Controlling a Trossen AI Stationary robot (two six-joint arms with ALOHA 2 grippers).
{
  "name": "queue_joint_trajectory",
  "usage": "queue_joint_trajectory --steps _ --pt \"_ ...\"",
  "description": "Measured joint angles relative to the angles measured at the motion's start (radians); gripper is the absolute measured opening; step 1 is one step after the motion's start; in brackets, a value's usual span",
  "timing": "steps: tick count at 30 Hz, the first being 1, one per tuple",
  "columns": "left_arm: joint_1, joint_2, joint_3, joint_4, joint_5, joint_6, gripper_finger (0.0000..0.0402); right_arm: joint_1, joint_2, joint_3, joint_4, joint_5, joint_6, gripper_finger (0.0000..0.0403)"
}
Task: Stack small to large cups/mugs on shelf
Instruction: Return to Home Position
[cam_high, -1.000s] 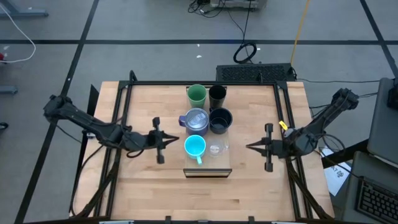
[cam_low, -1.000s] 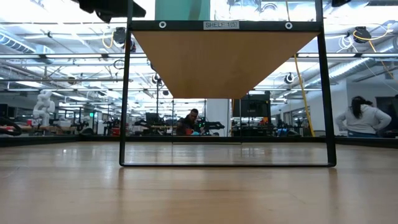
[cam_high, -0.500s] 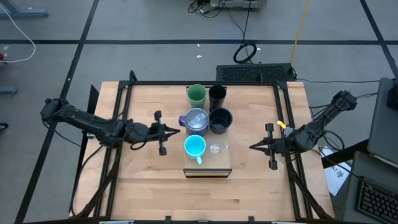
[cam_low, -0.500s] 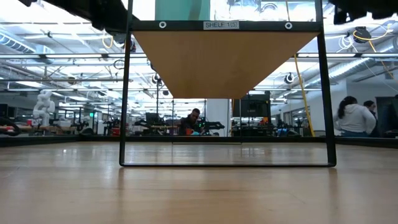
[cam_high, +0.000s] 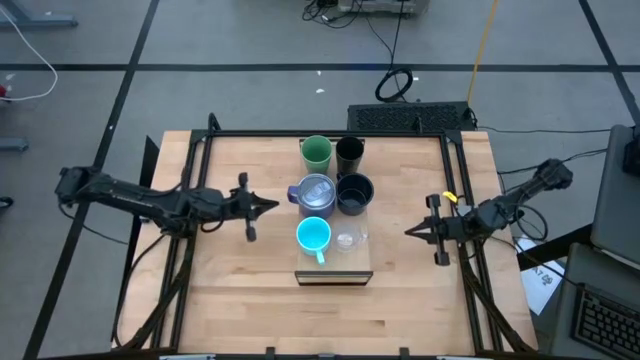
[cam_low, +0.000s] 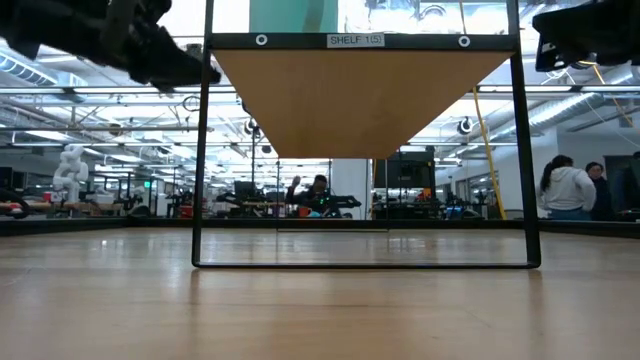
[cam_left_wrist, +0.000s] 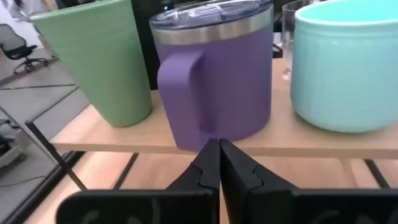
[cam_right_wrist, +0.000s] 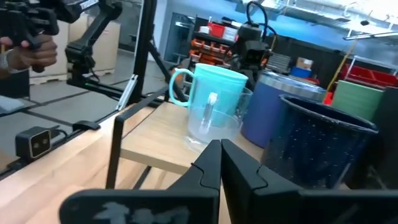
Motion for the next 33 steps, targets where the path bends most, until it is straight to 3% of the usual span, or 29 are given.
queue_joint_trajectory --steps 8,13,24,33 --pt "-0.005 -0.083 -0.104 0.063 0.027 -0.012 0.0006 -0.044 -0.003 -0.026 0.001 -0.025 0.021 0.0000" --pt "-0.006 -0.134 -0.186 0.155 0.112 0.014 0.0006 -0.074 -0.003 -0.054 0.046 -0.056 0.020 0.0000" --pt "-0.005 -0.240 -0.288 0.223 0.115 0.016 0.0008 -0.169 -0.004 -0.109 0.139 -0.138 0.021 0.0000" --pt "0.002 -0.293 -0.323 0.224 0.115 0.038 0.0010 -0.283 -0.006 -0.112 0.127 -0.312 -0.006 0.0000"
